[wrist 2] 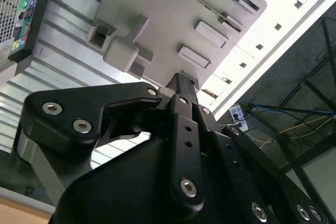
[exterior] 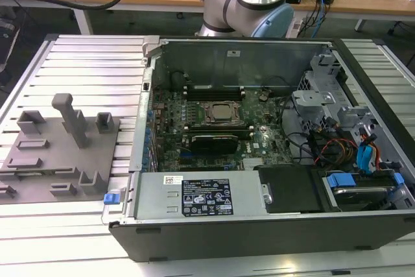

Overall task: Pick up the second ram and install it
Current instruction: 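Pick up the second ram and move it above second insertion slot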

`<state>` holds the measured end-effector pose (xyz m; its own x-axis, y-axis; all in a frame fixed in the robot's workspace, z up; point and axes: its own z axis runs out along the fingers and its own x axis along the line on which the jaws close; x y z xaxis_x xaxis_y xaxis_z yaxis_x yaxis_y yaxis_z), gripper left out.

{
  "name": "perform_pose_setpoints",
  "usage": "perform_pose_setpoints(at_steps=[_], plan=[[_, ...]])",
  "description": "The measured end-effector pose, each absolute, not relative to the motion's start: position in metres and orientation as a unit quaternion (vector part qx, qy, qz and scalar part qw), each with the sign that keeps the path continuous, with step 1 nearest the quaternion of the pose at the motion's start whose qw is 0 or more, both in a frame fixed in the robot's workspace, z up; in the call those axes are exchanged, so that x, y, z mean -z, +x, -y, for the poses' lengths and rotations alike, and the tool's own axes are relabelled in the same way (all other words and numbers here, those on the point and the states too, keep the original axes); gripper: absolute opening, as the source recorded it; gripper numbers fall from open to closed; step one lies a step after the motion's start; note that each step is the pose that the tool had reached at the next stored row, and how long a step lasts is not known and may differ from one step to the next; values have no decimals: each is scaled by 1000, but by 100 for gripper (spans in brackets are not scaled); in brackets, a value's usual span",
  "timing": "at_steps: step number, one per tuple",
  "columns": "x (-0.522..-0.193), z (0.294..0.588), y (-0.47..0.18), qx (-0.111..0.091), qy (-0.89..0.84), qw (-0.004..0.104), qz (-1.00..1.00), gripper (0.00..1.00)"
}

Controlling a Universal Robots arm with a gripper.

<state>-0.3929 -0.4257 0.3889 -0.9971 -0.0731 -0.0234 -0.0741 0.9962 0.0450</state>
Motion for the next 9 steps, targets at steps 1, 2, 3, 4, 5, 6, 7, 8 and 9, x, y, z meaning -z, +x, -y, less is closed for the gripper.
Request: perform_pose_setpoints(at_steps=[1,2,3,4,5,6,7,8,9], plan=[[-389,426,-393,-23,-53,10,-998,11],[-389,426,-393,-23,-64,10,-998,11],[-389,426,-393,-23,-78,10,-997,11],[-389,426,-393,-23,-87,10,-996,11],[-389,426,-393,-23,-92,10,-995,11],[-389,426,-393,-24,-106,9,-994,11],[-389,426,-393,-24,-117,9,-993,11],[-389,426,-393,-24,-129,9,-991,11],[-389,426,-393,-24,-142,8,-990,11]])
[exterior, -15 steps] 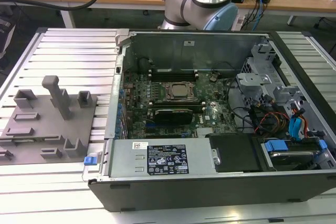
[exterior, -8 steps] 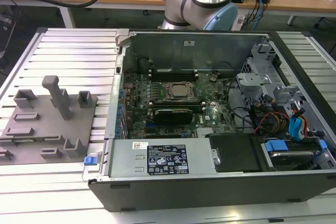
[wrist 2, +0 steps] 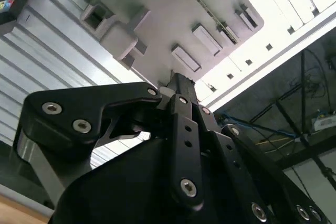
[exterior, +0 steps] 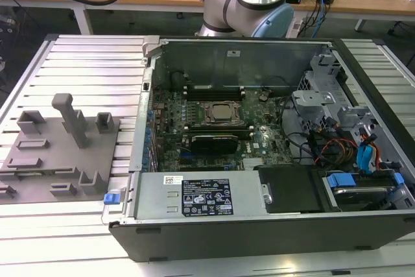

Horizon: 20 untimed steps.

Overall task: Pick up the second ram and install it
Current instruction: 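Pick up the second ram and move it above second insertion slot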

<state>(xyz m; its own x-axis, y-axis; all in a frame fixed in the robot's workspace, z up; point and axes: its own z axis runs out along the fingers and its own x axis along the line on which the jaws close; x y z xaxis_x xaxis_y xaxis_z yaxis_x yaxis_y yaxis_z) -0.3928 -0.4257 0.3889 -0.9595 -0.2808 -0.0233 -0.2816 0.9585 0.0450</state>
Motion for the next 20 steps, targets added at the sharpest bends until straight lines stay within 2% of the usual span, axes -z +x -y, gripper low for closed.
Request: perform_pose_setpoints(at_steps=[20], plan=[[-389,426,-393,-24,-346,3,-938,11]])
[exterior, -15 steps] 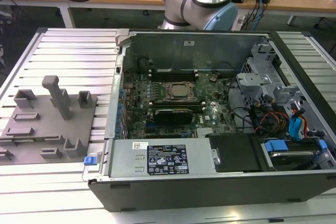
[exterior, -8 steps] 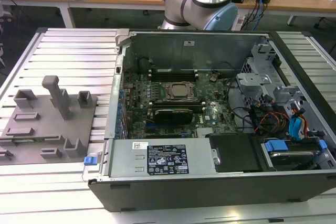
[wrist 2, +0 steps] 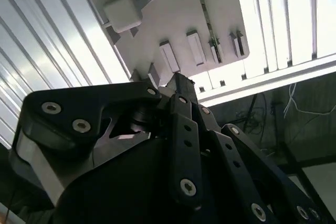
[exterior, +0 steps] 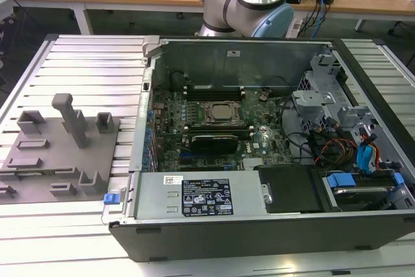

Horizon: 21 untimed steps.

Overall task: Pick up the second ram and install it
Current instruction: 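Pick up the second ram and move it above second insertion slot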

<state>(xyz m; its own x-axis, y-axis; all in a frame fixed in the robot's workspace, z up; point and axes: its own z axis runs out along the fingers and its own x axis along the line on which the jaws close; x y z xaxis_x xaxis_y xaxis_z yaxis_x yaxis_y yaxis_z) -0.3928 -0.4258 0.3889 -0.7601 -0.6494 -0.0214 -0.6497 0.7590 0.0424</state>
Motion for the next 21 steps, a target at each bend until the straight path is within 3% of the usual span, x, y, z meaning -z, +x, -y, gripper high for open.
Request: perform_pose_setpoints(at_steps=[21], plan=[[-389,426,-393,-20,-487,-2,-873,11]])
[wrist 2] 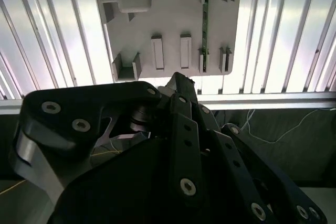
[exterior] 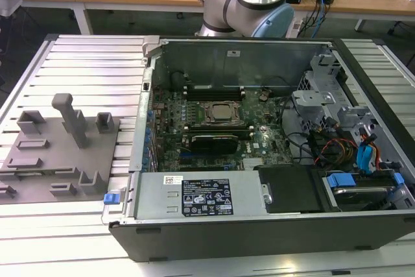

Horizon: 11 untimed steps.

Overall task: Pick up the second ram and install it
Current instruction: 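Pick up the second ram and move it above second insertion slot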

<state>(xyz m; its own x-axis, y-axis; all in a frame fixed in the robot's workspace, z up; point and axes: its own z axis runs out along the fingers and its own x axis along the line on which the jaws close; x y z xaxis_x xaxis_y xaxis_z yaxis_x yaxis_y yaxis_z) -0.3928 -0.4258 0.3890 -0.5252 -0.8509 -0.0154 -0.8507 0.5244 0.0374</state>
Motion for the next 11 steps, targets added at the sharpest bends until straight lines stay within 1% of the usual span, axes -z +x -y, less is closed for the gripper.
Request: perform_pose_setpoints(at_steps=[11], plan=[[-389,426,-393,20,547,4,837,11]])
